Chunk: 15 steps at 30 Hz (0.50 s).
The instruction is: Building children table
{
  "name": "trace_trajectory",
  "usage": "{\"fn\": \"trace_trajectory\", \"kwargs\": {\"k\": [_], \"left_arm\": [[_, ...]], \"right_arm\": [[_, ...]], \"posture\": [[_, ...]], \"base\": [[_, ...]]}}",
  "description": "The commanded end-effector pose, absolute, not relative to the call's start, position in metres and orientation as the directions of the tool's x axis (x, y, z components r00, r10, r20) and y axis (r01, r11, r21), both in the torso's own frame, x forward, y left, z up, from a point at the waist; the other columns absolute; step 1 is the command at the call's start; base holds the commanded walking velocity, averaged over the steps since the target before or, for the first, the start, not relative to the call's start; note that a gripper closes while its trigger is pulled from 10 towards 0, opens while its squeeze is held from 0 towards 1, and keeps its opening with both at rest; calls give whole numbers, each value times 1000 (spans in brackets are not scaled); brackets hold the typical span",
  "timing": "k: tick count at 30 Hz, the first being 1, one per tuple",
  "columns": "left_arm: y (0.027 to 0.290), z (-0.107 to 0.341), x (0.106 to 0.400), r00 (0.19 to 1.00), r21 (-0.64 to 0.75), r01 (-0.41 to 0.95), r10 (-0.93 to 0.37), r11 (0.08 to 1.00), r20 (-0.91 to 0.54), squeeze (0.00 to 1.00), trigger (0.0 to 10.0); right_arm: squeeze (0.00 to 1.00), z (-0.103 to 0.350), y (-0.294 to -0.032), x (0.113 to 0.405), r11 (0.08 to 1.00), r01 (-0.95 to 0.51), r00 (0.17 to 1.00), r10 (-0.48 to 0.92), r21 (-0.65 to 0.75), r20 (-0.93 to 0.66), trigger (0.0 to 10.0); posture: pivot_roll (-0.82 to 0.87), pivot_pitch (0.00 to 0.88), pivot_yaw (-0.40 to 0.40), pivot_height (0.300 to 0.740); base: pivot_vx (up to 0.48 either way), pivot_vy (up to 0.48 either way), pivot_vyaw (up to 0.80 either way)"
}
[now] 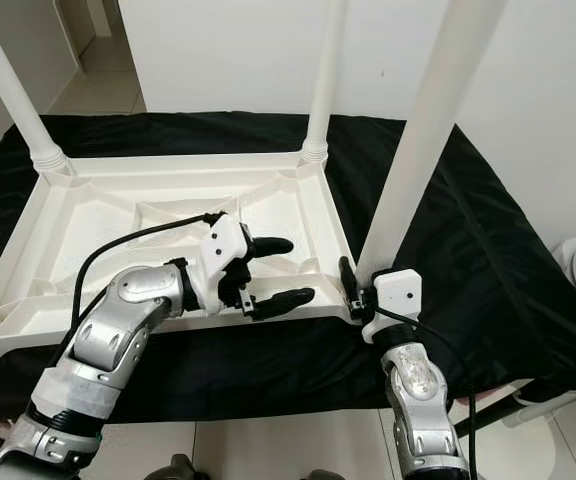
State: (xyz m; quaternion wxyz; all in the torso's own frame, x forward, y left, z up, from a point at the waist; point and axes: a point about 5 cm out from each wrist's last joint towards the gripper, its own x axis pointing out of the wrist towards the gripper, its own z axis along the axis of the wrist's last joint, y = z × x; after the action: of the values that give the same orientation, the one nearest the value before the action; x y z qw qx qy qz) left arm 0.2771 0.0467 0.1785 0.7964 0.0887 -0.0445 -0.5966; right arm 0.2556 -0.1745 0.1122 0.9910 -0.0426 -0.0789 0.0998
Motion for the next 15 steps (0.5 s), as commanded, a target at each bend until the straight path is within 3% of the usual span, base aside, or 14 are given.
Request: {"fn": "trace_trajectory", "kwargs": {"k": [1,15], "left_arm": [[47,176,283,377,196,911,-926,363,-33,0,10000],[45,177,282,387,203,904,-922,375,-23,0,10000]], "right_arm": [[0,85,-177,251,980,-194,981,195,-49,0,10000],[0,84,-177,258,987,-128,990,133,100,-46,10000]], "posture": [[-18,2,14,740],[-19,5,5,740]], "base": [[0,0,0],[0,0,0]]}}
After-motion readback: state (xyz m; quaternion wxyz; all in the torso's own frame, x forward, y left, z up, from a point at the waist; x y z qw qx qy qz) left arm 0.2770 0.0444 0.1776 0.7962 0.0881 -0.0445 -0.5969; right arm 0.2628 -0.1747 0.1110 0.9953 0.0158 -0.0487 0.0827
